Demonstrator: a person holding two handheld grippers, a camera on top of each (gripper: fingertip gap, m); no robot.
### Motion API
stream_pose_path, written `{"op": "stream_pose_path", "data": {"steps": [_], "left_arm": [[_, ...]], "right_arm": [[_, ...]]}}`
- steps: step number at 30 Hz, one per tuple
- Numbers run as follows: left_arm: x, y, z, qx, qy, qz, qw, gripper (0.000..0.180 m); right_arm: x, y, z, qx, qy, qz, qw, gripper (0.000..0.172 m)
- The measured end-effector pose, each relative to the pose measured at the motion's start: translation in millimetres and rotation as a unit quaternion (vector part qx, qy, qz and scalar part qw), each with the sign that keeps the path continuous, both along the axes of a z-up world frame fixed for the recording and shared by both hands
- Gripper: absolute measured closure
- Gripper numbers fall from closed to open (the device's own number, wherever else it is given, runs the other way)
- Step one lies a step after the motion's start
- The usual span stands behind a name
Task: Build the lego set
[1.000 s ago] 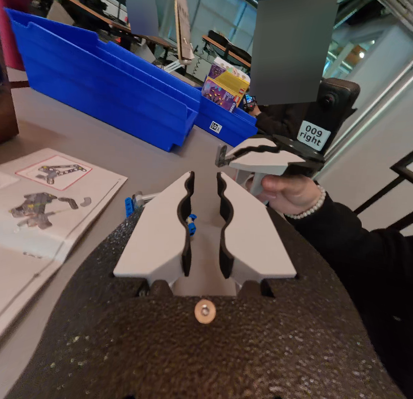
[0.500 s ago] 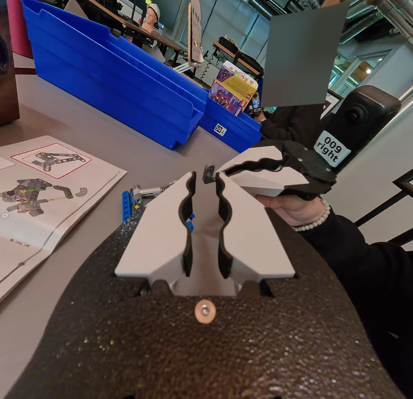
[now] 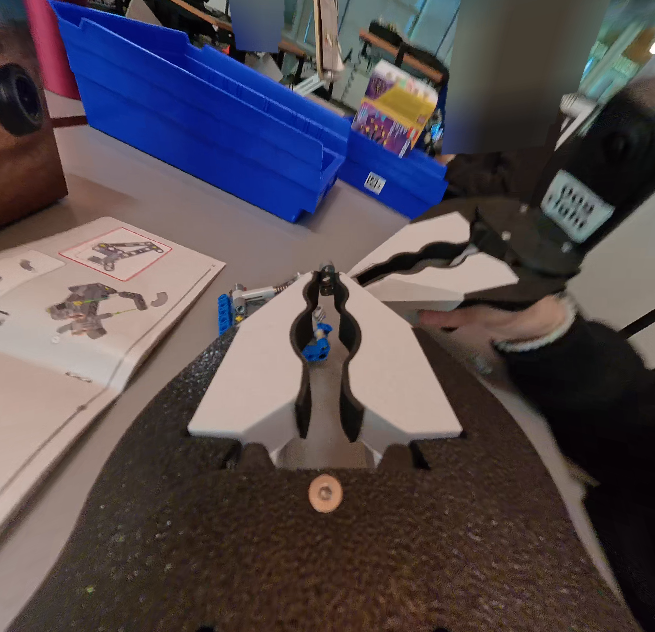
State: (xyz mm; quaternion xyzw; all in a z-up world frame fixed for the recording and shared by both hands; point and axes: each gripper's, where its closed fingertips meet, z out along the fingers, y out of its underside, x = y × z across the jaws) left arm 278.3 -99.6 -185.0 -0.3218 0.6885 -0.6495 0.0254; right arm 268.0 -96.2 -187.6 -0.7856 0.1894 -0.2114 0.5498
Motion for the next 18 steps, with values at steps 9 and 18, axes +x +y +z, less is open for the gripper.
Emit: {"op": "stream_pose_path", "data": {"steps": [9, 18], "left_arm": [[15, 0, -19, 0.176, -0.085, -0.043, 0.98, 0.177], [8, 0, -35, 0.221, -0.056, -0.07, 0.971, 0.176]], "right_arm": [[10, -29, -36, -0.064, 0.095, -0.031, 0.993, 0.156], [12, -29, -55, -0.101, 0.116, -0.039, 0.987, 0.157]]}}
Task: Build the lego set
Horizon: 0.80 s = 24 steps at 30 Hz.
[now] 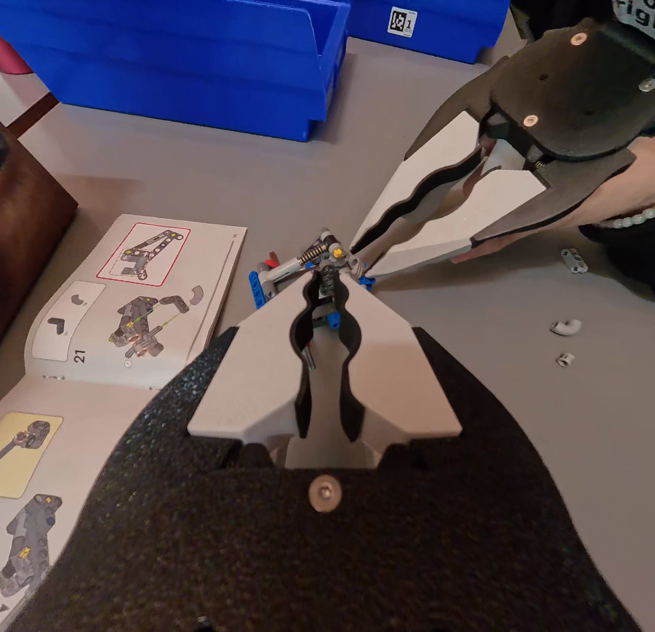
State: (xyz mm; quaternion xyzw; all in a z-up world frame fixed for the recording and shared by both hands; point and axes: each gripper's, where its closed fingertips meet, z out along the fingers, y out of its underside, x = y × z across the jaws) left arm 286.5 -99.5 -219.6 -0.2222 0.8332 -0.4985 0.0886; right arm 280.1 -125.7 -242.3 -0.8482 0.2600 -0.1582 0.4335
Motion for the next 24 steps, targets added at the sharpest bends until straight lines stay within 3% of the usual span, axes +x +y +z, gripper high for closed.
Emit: {"op": "stream_pose_path", "data": {"steps": [12, 24], "left_arm": [[-2, 0, -8, 0.024, -0.005, -0.005, 1.0, 0.176], [6, -3, -4, -0.006, -0.031, 0.031, 0.999, 0.176]], "right_arm": [[9, 0, 4, -0.017, -0.061, -0.005, 0.998, 0.167], [14, 5, 15, 0.015, -0.098, -0.011, 0.995, 0.169]]}}
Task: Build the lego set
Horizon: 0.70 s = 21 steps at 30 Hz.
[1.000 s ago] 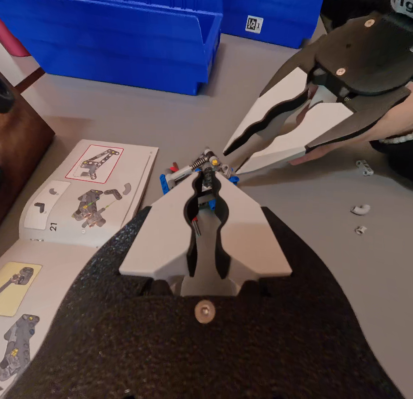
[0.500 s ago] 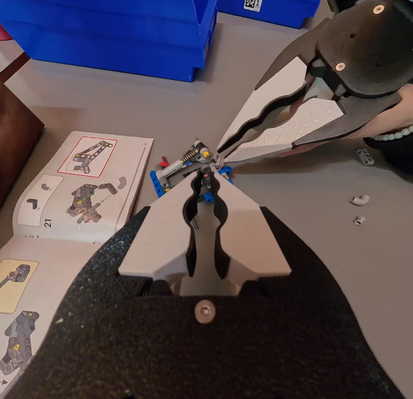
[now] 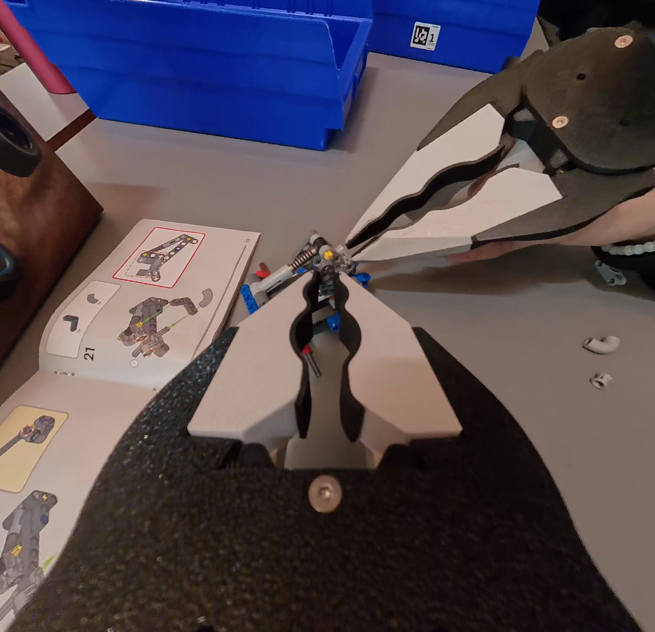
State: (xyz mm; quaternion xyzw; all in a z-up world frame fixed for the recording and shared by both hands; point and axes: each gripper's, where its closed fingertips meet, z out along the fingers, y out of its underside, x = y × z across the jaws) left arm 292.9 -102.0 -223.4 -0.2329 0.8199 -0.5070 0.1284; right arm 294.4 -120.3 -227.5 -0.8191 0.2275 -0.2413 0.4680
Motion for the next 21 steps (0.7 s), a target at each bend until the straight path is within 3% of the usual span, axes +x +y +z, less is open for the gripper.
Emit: {"op": "stream_pose_path", "data": {"steps": [9, 21], "left_arm": [[-4.4, -1.2, -2.8, 0.024, -0.011, -0.003, 1.0, 0.176], [-2.4, 1.3, -2.5, 0.025, -0.02, 0.006, 0.999, 0.176]], "right_arm": [[1.8, 1.7, -3.9, -0.03, -0.021, 0.003, 0.999, 0.171], [-6.1, 9.0, -6.1, -0.037, -0.015, 0.072, 0.997, 0.152]]}}
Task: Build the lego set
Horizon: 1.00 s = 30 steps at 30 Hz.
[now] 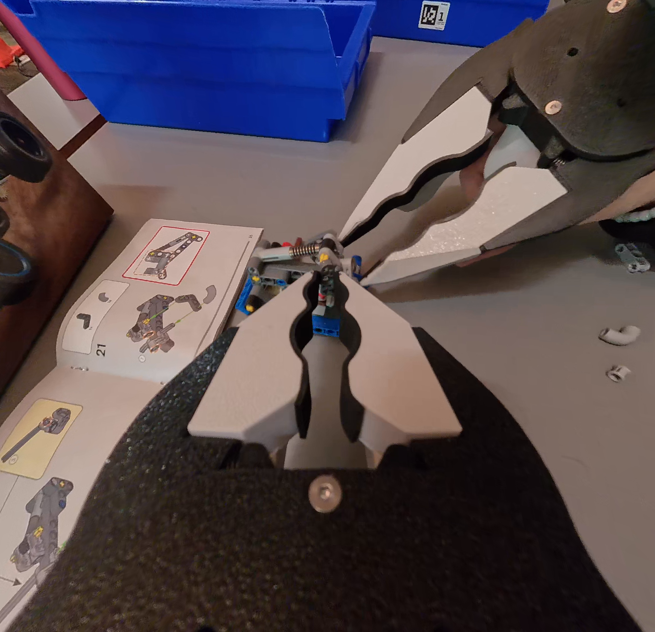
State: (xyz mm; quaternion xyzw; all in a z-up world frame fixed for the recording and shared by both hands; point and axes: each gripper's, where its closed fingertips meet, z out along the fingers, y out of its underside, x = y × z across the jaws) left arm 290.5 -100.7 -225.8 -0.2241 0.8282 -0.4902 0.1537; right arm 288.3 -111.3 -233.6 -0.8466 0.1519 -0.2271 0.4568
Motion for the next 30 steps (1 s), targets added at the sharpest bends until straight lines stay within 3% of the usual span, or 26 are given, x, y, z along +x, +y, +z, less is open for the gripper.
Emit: {"op": "stream_pose_path", "data": {"steps": [10, 30], "left_arm": [[-1, 0, 2, -0.006, 0.002, -0.01, 1.0, 0.176], [6, 14, -3, -0.002, 0.034, -0.013, 0.999, 0.176]], "right_arm": [[4, 1, -4, -0.027, -0.024, -0.017, 0.999, 0.165], [2, -1, -11, -0.022, 0.021, -0.033, 0.999, 0.161]]}}
